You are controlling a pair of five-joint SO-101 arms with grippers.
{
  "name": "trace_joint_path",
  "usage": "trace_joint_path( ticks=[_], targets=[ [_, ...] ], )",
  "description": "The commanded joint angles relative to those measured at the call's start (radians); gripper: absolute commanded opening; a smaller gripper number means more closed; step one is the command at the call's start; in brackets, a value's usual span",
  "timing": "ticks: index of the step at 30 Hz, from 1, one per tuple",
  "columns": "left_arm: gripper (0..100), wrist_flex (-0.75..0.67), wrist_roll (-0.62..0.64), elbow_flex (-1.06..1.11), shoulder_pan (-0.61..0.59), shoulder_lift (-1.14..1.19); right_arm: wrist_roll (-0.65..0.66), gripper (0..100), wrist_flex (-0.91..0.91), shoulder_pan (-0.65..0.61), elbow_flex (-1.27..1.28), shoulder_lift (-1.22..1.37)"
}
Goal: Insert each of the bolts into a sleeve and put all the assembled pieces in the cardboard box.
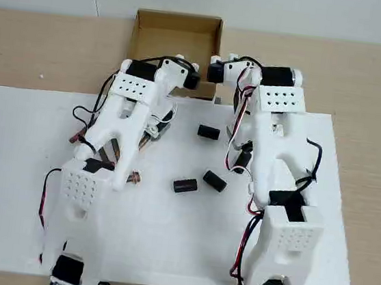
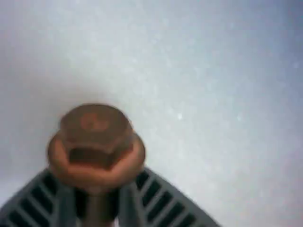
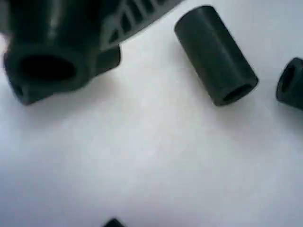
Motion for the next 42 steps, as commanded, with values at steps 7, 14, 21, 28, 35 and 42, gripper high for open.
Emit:
trace_joint_path(
  ticks=[7, 14, 21, 28, 35, 42],
  targets=[
    [0, 0.058, -0.003, -0.222, -0.008, -0.017, -0.012, 0.4, 0.030, 0.002, -0.044, -0.194],
    [0, 0.060, 0.015, -0.176, 0.000, -0.224, -0.078, 0.3, 0.042, -0.002, 0.052, -0.400],
    [0, 0.058, 0.081, 0.054, 0.049, -0.537, -0.186, 0.3, 0.041, -0.005, 0.362, -0.651],
    [0, 0.055, 0.081, 0.292, 0.052, -0.858, -0.198, 0.3, 0.035, -0.002, 0.543, -0.932],
    [0, -0.087, 0.138, 0.622, 0.054, -1.200, -0.443, 0.3, -0.061, -0.005, 0.706, -1.158],
    [0, -0.350, 0.284, 1.044, 0.055, -1.551, -0.508, 0.3, -0.338, -0.025, 1.005, -1.386]
  ],
)
